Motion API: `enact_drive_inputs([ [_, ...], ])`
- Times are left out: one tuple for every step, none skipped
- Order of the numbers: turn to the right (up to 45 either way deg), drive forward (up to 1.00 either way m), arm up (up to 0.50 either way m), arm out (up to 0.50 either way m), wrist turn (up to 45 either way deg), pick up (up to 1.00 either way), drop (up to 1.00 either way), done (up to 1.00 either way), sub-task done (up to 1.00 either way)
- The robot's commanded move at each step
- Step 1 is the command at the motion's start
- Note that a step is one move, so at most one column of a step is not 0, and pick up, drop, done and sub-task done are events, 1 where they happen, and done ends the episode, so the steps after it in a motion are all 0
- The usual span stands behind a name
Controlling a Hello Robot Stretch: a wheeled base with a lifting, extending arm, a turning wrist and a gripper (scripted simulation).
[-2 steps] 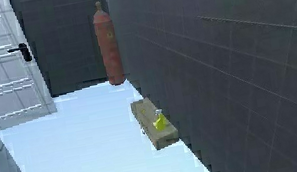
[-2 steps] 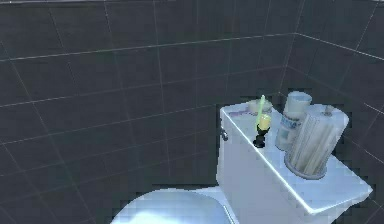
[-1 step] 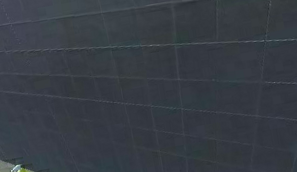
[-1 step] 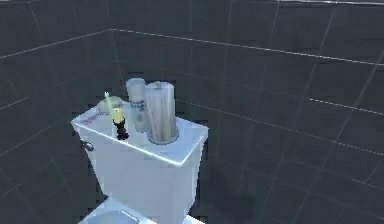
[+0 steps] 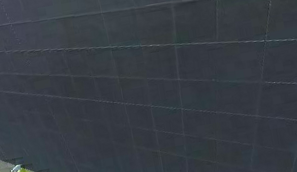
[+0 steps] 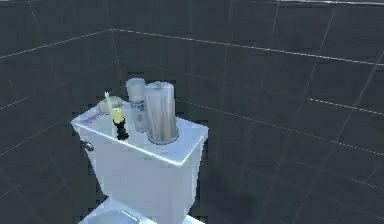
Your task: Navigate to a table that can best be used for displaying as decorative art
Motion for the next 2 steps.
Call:
enact_drive_inputs([
  [45.0,0.0,0.0,0.0,0.0,0.0,0.0,0.0,0.0],
  [45.0,0.0,0.0,0.0,0.0,0.0,0.0,0.0,0.0],
])
